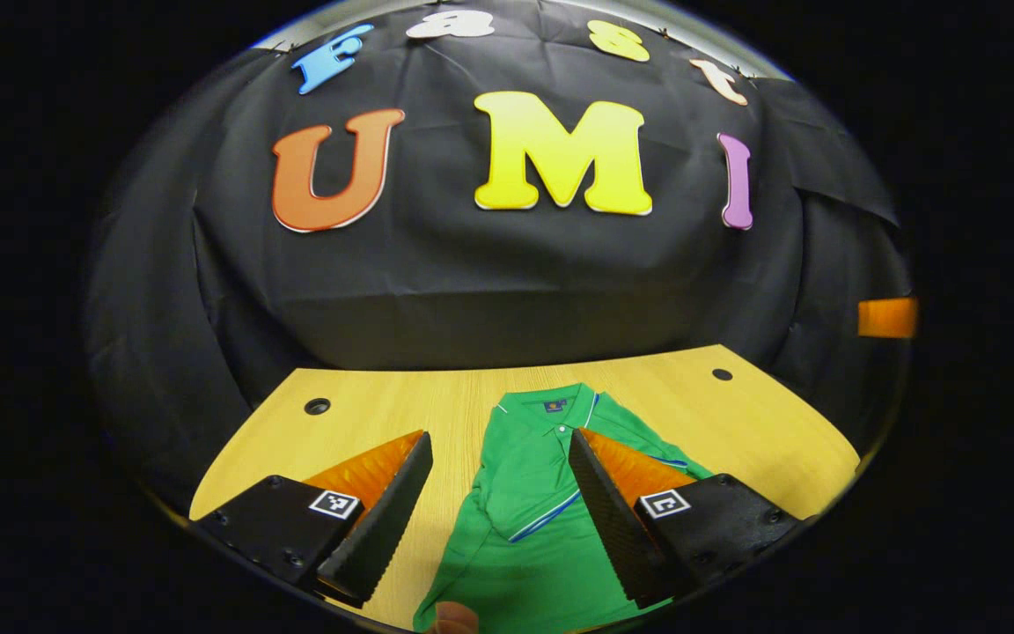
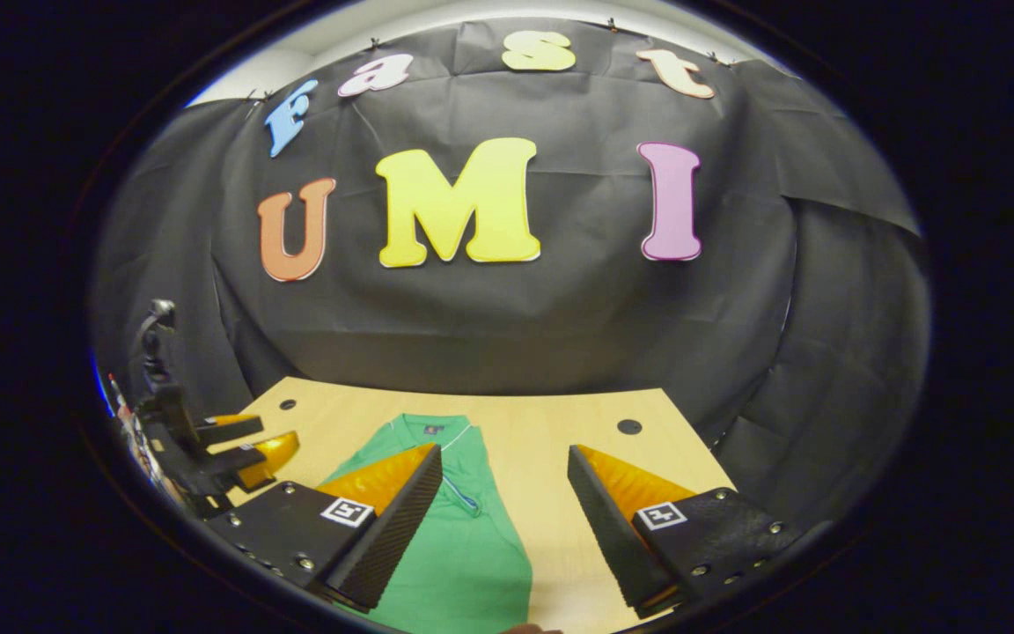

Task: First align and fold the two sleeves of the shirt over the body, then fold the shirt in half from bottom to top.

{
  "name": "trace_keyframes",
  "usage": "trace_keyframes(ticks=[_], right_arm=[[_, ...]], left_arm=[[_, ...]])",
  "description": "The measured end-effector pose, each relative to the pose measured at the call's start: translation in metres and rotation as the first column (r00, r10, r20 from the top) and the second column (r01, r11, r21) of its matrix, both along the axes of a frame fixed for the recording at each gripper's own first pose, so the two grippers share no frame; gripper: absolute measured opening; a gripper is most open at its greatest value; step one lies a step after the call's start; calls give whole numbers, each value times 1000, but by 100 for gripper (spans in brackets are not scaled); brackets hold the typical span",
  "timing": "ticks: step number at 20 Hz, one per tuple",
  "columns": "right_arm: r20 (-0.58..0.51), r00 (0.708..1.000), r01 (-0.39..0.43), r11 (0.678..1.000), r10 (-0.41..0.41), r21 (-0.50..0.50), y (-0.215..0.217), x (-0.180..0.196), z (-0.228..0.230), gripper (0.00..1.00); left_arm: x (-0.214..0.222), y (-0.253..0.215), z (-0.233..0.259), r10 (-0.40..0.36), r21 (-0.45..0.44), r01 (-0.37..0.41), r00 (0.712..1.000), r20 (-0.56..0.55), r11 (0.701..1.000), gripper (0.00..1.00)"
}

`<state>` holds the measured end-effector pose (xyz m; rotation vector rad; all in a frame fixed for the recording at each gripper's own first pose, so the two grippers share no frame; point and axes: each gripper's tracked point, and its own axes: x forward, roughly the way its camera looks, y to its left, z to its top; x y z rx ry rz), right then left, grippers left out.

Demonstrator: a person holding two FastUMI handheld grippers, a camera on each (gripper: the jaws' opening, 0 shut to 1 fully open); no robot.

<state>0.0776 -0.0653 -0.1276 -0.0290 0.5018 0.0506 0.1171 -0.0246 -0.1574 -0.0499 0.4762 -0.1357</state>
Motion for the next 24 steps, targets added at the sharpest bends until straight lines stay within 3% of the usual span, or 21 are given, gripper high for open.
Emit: trace_keyframes(ticks=[4, 8, 13, 20, 24], right_arm=[[-45, 999, -11, 1000, 11, 4, 9, -32, -23, 93], [-144, 990, -12, 1000, 12, 4, 12, -73, -64, 93], [-275, 961, -13, 1000, 10, -8, 8, -130, -115, 93], [-470, 882, -14, 998, -20, -69, -10, -219, -197, 93], [-552, 832, -1, 996, -50, -93, -26, -247, -231, 93]], left_arm=[[-52, 13, 12, 29, -42, -30, 999, -23, 999, 99], [-112, 31, -25, 37, -8, -38, 991, -127, 999, 100], [-179, 45, -72, 44, 5, -45, 959, -279, 999, 100], [-248, 53, -133, 45, 68, -17, 899, -436, 998, 100], [-264, 56, -158, 39, 102, 11, 880, -473, 995, 100]])
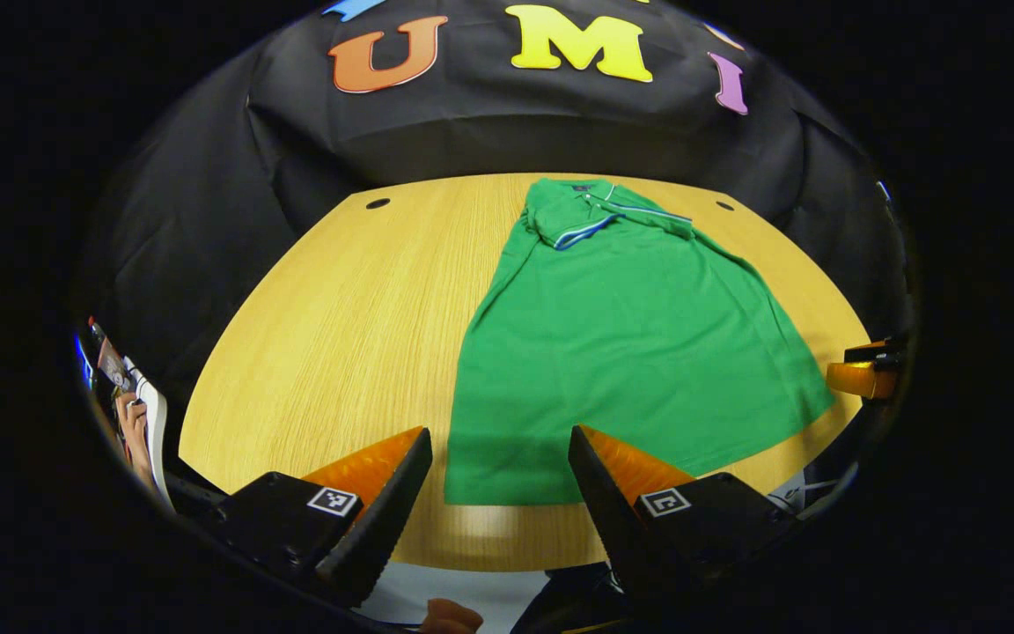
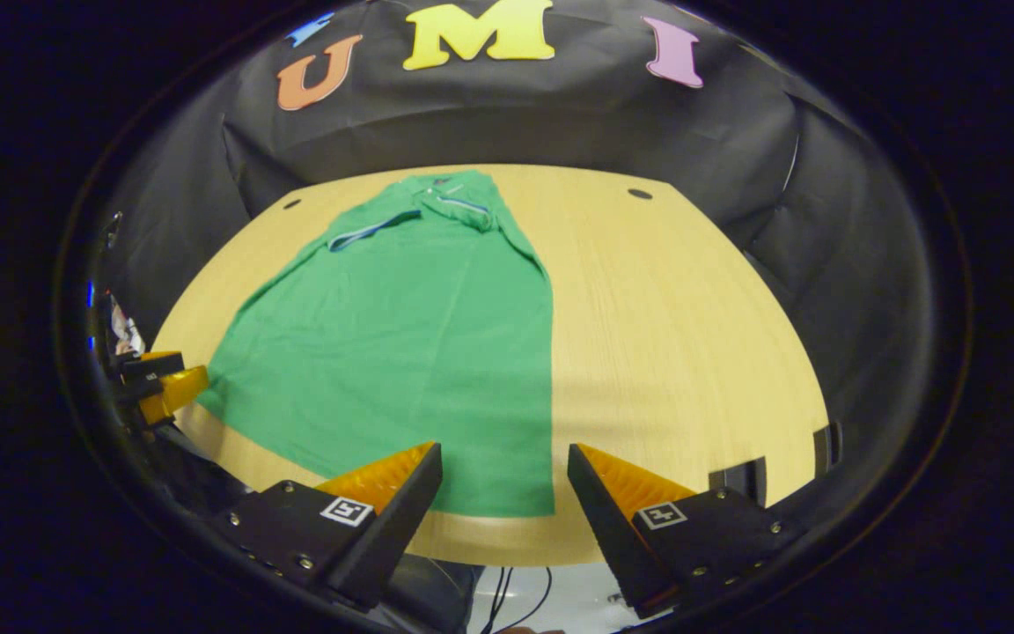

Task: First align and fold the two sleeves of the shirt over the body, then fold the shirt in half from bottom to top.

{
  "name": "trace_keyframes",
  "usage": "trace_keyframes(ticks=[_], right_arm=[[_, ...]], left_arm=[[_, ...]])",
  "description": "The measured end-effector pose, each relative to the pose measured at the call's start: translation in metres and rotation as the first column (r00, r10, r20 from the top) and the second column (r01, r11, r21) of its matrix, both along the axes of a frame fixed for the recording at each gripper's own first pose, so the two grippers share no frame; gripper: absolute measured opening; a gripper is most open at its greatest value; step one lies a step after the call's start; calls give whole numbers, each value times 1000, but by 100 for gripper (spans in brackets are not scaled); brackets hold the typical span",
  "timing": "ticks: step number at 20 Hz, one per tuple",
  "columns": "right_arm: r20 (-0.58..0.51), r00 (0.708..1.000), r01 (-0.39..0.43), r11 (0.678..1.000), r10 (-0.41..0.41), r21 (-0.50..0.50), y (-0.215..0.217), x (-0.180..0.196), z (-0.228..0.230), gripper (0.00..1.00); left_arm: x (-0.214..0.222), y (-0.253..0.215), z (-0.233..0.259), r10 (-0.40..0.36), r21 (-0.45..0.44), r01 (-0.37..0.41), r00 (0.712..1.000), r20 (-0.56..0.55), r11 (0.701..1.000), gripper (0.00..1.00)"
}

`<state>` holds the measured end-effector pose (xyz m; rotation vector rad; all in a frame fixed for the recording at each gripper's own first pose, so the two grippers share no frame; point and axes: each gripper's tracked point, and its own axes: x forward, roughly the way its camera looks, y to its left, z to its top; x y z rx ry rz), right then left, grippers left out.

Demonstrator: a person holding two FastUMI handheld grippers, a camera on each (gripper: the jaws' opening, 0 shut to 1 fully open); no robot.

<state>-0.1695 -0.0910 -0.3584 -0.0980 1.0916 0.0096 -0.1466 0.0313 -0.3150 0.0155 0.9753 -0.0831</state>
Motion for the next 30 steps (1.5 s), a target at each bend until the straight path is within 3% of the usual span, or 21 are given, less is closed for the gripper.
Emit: trace_keyframes(ticks=[5, 11, 16, 18, 19, 21, 22, 23, 24, 25, 30], right_arm=[[-73, 996, 47, 999, -45, 15, -6, -9, -22, 93], [-112, 993, 24, 1000, -23, 5, 3, -14, -30, 98], [-110, 993, -27, 1000, 28, 9, 27, -9, -32, 100], [-110, 994, -21, 1000, 24, 21, 30, -8, -34, 100], [-102, 995, -11, 999, 14, 31, 34, -6, -33, 77], [-82, 996, 20, 998, -15, 58, 41, -2, -35, 32], [-82, 996, 23, 998, -18, 53, 41, -3, -37, 10], [-84, 996, 19, 999, -15, 49, 41, -3, -35, 6], [-81, 996, 29, 998, -25, 57, 44, -7, -33, 6], [-80, 996, 31, 997, -26, 68, 42, -1, -33, 1], [-101, 994, 56, 994, -47, 89, 41, 0, -32, 1]], left_arm=[[-14, 3, -18, 13, 11, -12, 999, -53, 1000, 100], [-7, 3, -22, 41, -6, -41, 998, -39, 999, 100], [-5, -8, -26, 62, -41, -67, 993, -101, 997, 100], [-4, -15, -25, 31, -53, -36, 994, -108, 998, 99], [-2, -19, -23, 2, -58, -8, 995, -101, 998, 95], [3, -27, -23, -26, -72, 19, 996, -90, 997, 57], [4, -25, -22, -9, -72, 2, 996, -92, 997, 33], [4, -26, -24, 4, -78, -11, 996, -89, 997, 8], [4, -26, -23, 14, -86, -22, 996, -90, 996, 4], [4, -26, -23, 13, -90, -22, 995, -97, 996, 4], [3, -27, -21, 22, -116, -36, 993, -115, 993, 4]])
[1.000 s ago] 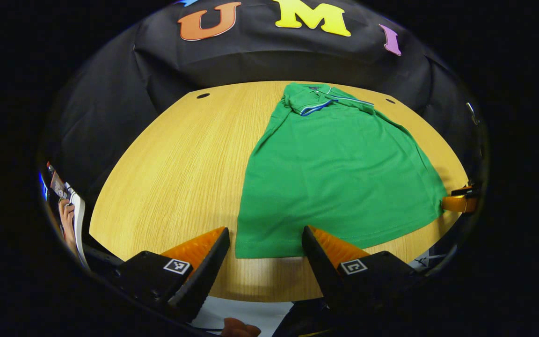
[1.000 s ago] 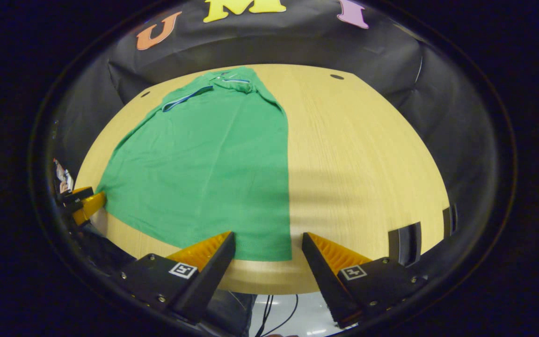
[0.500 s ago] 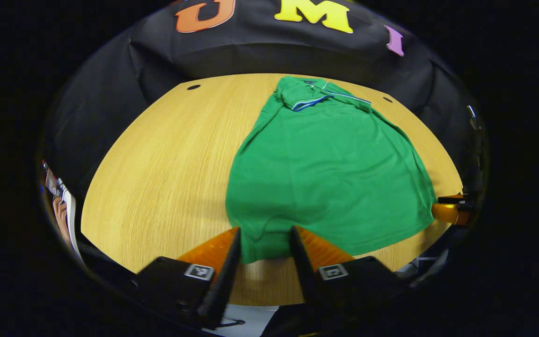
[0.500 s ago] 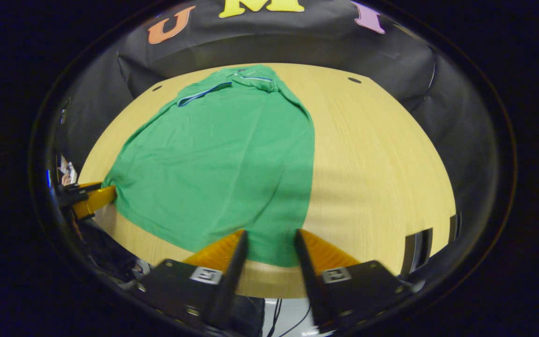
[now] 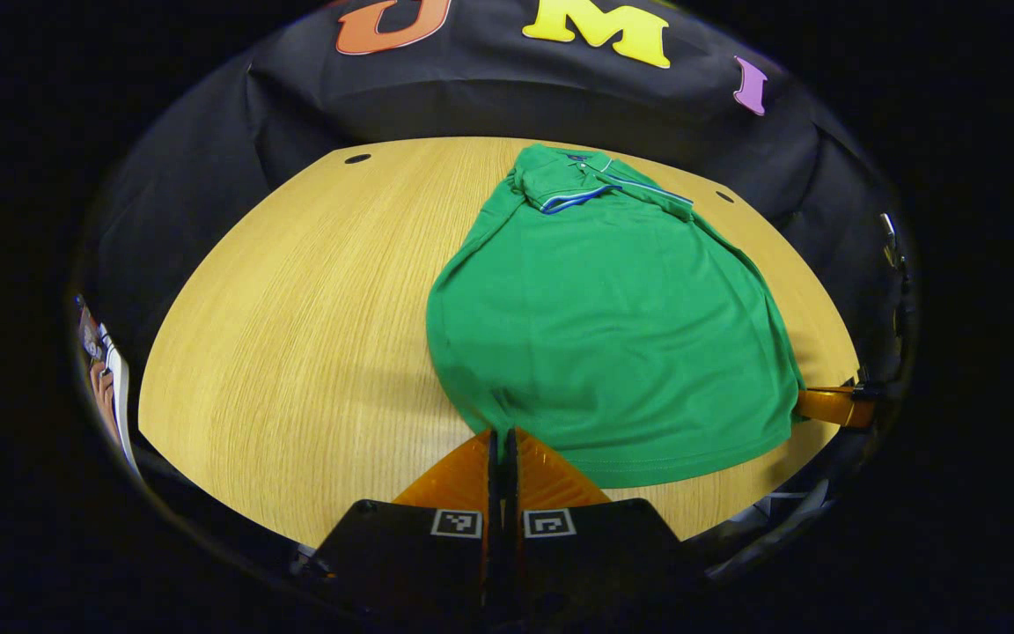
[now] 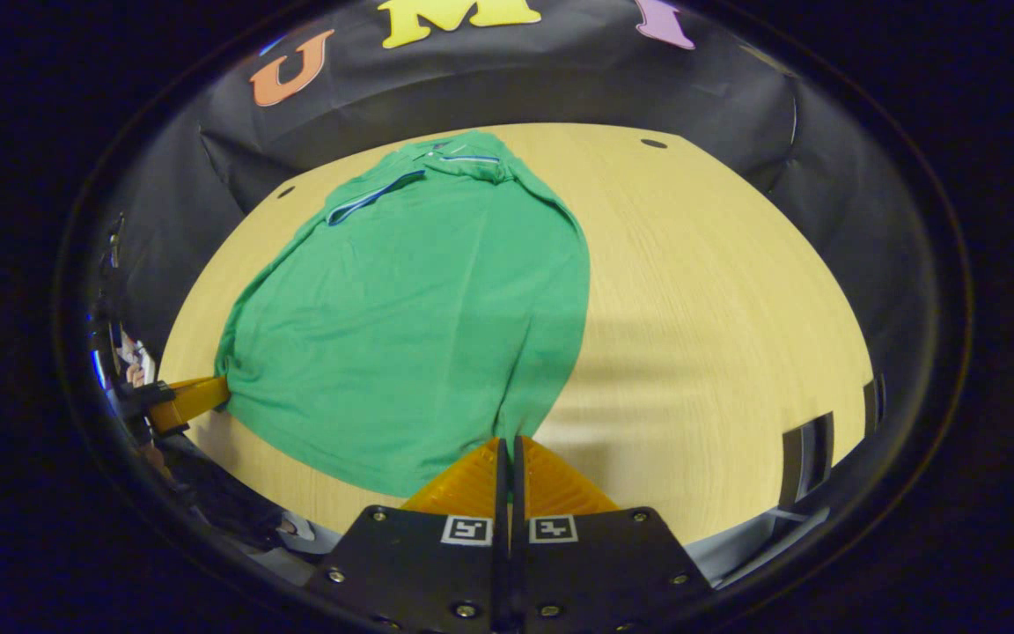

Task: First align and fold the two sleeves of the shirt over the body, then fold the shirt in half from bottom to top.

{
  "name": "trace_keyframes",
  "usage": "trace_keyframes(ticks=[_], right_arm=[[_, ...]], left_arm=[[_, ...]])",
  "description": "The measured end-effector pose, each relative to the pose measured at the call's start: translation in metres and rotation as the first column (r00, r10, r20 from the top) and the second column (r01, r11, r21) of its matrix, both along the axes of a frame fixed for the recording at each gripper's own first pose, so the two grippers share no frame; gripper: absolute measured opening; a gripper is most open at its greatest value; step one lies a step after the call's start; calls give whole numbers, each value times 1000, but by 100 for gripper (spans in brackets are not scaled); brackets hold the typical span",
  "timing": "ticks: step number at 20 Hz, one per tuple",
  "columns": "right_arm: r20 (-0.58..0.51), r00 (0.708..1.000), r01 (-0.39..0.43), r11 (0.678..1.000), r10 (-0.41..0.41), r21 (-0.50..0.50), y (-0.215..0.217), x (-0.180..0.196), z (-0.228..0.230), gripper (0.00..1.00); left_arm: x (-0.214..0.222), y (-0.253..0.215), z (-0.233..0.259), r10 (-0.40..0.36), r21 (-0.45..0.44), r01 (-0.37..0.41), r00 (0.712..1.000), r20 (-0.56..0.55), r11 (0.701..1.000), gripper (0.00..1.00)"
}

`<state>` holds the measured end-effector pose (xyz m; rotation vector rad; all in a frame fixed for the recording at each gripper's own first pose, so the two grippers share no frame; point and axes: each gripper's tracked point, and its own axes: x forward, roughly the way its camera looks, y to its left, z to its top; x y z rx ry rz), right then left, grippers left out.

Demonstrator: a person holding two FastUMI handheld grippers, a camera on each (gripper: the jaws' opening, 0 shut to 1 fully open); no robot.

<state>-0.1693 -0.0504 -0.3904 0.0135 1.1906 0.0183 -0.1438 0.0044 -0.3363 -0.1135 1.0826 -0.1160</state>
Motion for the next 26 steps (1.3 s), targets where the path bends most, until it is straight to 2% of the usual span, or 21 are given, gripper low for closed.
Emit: trace_keyframes(ticks=[7, 11, 22, 26], right_arm=[[43, 999, -29, 1000, 29, 0, 2, 15, 22, 1], [78, 997, -21, 1000, 19, 20, 2, 32, 42, 1], [176, 984, -12, 998, 2, 55, -2, 98, 87, 1], [206, 978, -26, 998, 14, 59, 0, 126, 96, 1]], left_arm=[[11, 1, 22, 14, -13, -14, 1000, 25, 1000, 3], [26, 3, 41, 23, -23, -22, 998, 50, 999, 3], [82, -7, 87, 46, -83, -37, 992, 117, 996, 3], [106, -8, 88, 46, -82, -35, 990, 132, 996, 3]])
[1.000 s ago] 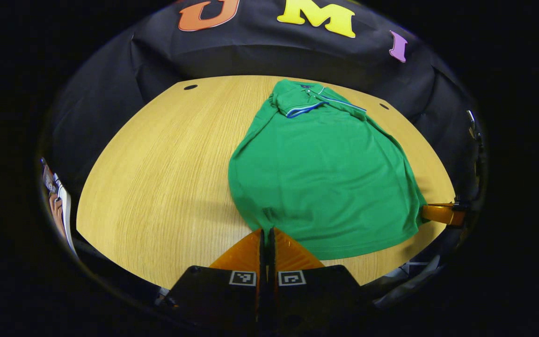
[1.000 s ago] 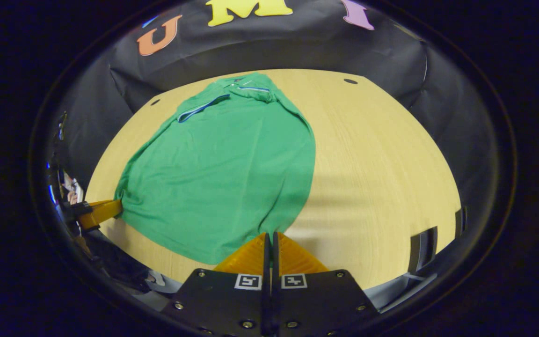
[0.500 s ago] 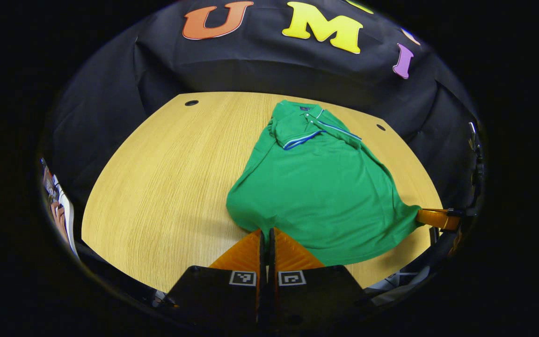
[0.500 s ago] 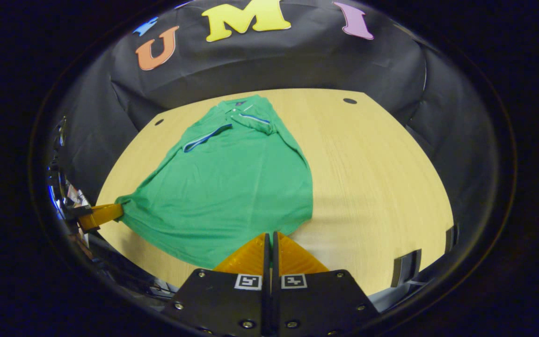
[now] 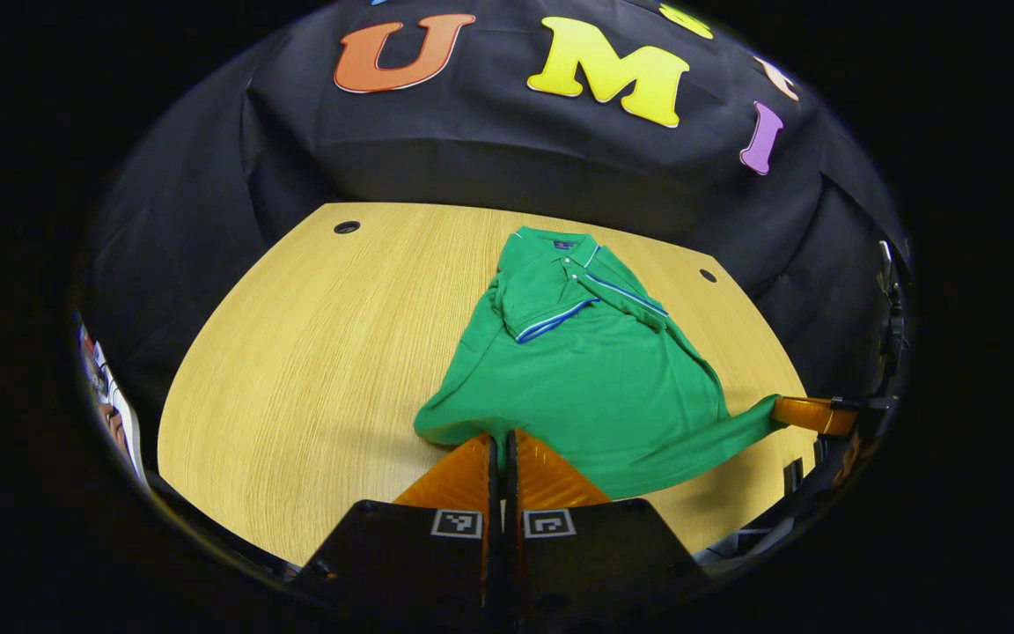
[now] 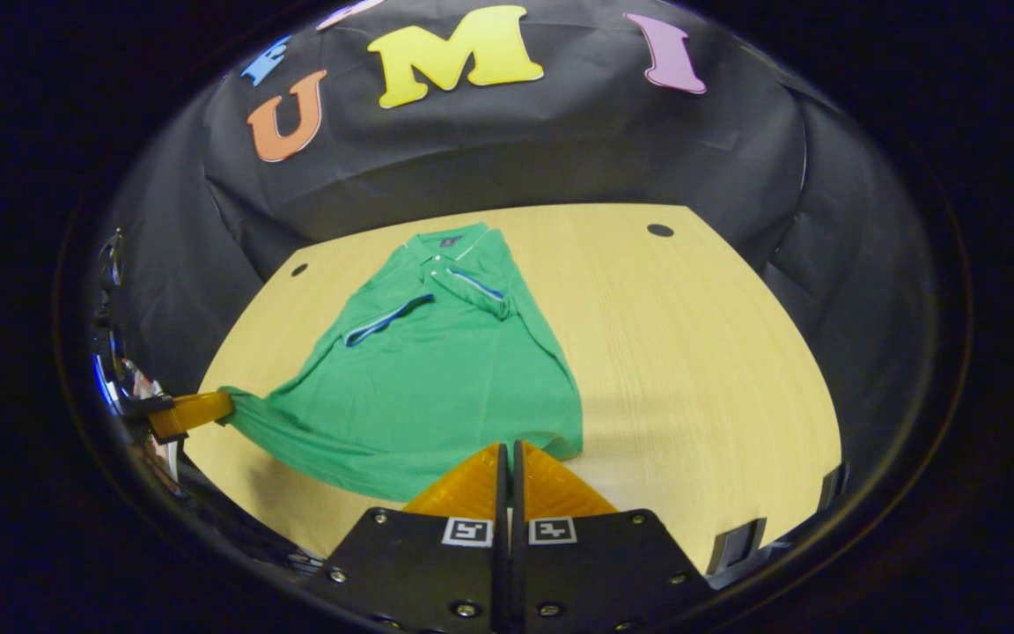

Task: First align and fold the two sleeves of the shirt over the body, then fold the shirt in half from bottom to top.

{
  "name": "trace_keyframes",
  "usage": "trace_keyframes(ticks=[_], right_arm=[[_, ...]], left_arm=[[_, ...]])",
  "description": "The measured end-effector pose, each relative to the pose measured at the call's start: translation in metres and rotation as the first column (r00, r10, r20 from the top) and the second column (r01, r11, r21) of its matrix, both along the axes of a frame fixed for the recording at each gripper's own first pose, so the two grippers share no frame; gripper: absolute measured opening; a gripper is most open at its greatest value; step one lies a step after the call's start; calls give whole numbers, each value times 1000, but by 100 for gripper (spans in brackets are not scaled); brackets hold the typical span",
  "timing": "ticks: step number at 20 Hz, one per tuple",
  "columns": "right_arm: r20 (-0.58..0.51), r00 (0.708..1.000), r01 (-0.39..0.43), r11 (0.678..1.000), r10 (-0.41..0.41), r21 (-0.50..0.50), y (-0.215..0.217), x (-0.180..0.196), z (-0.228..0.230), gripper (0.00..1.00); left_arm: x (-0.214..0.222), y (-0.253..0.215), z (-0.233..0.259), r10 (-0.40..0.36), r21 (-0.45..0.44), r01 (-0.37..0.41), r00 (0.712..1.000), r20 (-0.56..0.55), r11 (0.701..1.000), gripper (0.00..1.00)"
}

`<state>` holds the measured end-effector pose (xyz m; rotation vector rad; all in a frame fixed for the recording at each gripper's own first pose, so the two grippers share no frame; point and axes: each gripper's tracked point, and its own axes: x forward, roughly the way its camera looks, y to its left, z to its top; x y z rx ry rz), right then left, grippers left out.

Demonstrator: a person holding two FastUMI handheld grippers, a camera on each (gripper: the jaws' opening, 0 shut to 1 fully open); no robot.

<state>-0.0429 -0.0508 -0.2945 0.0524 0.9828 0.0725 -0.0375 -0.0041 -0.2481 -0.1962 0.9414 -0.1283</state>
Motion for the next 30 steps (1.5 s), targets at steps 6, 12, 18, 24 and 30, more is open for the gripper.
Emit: trace_keyframes(ticks=[6, 12, 18, 24, 30], right_arm=[[31, 999, -21, 1000, 21, 14, 8, 47, 5, 1], [64, 997, -41, 999, 40, 20, 13, 90, 8, 1], [102, 994, -43, 999, 40, 32, 19, 138, 8, 1], [137, 990, -20, 999, 14, 44, 21, 181, 3, 1], [180, 983, 18, 998, -27, 54, 14, 240, 0, 0]], left_arm=[[35, -3, 1, 10, -5, -10, 1000, 12, 1000, 3], [76, -1, 5, 3, 2, -3, 999, 45, 1000, 3], [113, 3, -3, 14, 8, -14, 998, 57, 1000, 3], [161, 10, -9, 29, 6, -30, 996, 87, 1000, 3], [220, 3, -8, 17, 6, -17, 991, 133, 1000, 3]])
